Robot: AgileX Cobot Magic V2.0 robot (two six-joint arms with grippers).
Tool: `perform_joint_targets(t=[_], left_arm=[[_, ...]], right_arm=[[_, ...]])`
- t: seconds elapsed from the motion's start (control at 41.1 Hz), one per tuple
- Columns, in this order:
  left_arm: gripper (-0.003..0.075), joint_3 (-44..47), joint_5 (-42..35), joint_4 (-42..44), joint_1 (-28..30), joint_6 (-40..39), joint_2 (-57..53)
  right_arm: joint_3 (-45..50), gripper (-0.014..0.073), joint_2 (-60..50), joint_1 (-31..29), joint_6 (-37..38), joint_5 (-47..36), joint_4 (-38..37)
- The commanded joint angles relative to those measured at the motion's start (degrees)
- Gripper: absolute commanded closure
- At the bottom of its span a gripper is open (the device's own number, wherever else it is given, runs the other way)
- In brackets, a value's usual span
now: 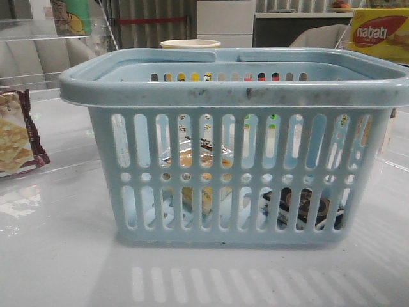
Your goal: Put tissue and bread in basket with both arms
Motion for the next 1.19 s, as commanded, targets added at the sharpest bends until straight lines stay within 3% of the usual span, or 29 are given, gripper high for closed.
perform_joint_targets(t=[0.0, 0.146, 0.268, 0.803, 0.998, 1.168], left_arm=[[0.0307, 1.09, -6.75, 0.68, -0.37, -0.52, -2.52], [0.0497, 2.17, -7.69, 0.68, -0.37, -0.52, -3.22], [0.0635, 2.27, -7.43, 0.68, -0.37, -0.52, -3.22], [0.0629, 2.59, -7.56, 0.68, -0.37, -0.52, -3.84], [0.0627, 4.58, -8.27, -5.22, 10.5, 1.15, -9.07], [0.0621, 12.6, -20.49, -13.48, 20.95, 13.7, -17.46]], right_arm=[[-1.36, 0.0203, 0.13, -0.3, -0.25, -3.19, -1.05], [-1.36, 0.0414, 0.13, -0.3, -0.25, -3.42, -1.05], [-1.36, 0.0533, 0.13, -0.3, -0.25, -3.07, -1.05], [-1.36, 0.0537, 0.13, -0.3, -0.25, -2.44, -1.05], [-1.36, 0.0537, 0.13, -0.3, -0.25, -2.15, -1.05], [-1.36, 0.0537, 0.13, -0.3, -0.25, -2.15, -1.05]])
